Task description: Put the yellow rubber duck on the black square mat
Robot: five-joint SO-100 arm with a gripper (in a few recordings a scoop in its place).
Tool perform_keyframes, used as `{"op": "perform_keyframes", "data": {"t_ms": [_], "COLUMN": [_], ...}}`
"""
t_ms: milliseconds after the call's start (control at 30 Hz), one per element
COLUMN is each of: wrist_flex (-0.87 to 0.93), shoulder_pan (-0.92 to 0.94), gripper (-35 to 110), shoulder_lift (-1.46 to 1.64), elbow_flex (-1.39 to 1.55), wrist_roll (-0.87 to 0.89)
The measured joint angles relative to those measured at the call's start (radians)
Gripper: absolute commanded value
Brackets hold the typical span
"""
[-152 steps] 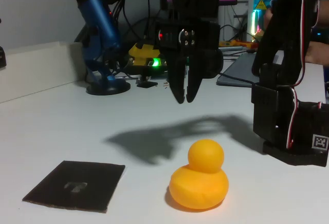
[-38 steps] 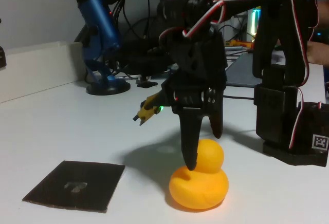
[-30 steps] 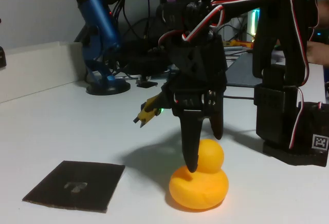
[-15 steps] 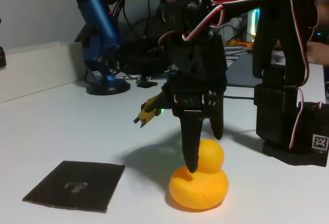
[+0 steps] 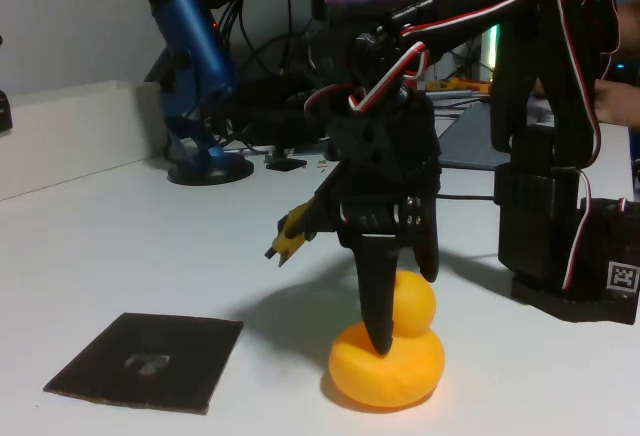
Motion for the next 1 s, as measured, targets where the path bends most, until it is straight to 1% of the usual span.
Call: {"op": "perform_keyframes", "data": {"t_ms": [300, 700, 800, 1000], "wrist_flex": [0.0, -0.002, -0.002, -0.002], "shoulder_pan": [-0.002, -0.005, -0.005, -0.005], "gripper": [39, 16, 13, 13], "shoulder_lift": [-0.008, -0.005, -0.005, -0.005], "elbow_flex": [0.002, -0.008, -0.008, -0.008], "wrist_roll": [-0.002, -0.002, -0.002, -0.002]}}
